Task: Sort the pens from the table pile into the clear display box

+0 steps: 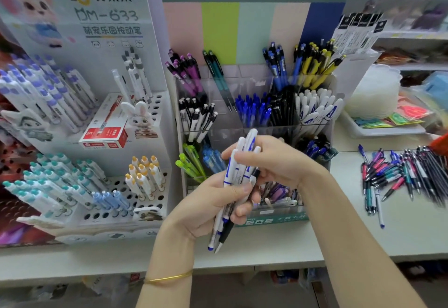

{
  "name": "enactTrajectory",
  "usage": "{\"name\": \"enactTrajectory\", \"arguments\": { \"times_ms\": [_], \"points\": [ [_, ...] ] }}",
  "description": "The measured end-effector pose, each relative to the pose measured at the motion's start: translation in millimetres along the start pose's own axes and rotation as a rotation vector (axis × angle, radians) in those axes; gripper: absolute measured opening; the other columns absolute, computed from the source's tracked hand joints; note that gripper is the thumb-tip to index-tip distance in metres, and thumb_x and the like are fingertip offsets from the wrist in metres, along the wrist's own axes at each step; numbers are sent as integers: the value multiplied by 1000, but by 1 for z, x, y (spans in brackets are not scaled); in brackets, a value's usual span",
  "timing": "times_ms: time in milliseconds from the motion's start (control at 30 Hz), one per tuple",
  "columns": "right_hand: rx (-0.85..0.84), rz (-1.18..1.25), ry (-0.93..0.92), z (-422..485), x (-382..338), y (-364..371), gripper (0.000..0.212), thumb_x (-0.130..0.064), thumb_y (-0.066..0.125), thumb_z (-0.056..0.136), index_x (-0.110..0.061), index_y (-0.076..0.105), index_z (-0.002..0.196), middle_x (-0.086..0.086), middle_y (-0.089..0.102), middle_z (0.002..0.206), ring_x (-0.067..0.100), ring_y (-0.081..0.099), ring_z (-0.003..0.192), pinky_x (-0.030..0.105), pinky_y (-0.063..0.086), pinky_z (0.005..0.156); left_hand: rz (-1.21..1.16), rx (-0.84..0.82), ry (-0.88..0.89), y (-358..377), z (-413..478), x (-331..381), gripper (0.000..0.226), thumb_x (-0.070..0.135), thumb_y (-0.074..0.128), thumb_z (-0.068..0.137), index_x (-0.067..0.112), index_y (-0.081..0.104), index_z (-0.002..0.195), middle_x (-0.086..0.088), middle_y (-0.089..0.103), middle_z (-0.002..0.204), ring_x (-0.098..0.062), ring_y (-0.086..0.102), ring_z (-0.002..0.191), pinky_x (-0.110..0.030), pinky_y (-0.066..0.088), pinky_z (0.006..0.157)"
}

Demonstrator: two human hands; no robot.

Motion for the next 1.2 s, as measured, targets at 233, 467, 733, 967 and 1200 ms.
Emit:
{"name": "enactTrajectory", "arguments": {
  "times_ms": [233,467,733,967,1200],
  "points": [
    [41,76,-25,-25,27,-22,10,-19,72,75,-10,70,79,8,67,71,14,61,62,22,47,52,24,-155,-203,28,19,-34,10,9,50,93,10,59,92,-6,54,78,-6,45,53,-15,37,45],
    [535,295,-45,-62,31,-109,25,-11,57,92,-4,52,69,-6,44,41,5,26,33,19,13,39,145,-102,-243,19,38,-52,18,7,55,86,9,54,103,-8,58,78,-7,41,50,-15,32,41],
    [1103,-181,-278,-113,-22,-154,22,-20,73,83,-17,63,64,-10,61,58,0,53,53,14,40,55,90,86,-158,2,56,-45,26,1,50,93,-6,54,117,-7,60,80,-9,43,56,-17,34,43],
    [956,-545,-142,-64,-11,-140,24,-27,72,84,-7,62,74,5,60,81,18,55,76,22,36,66,-15,295,-72,-13,58,-35,25,-6,42,95,-2,54,117,-8,62,78,-11,46,54,-18,36,40],
    [693,-891,193,-18,31,-117,27,-32,68,85,-11,50,83,6,48,91,28,57,87,31,37,67,3,347,-46,-16,53,-28,25,-4,40,96,0,54,116,-6,62,76,-9,46,52,-20,36,42]
  ]
}}
Point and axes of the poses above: each hand's wrist, its own z-axis towards the middle knuckle, its own y-axis out of the palm, x = y × z, the point moved 10 cm from there along z, towards the middle knuckle
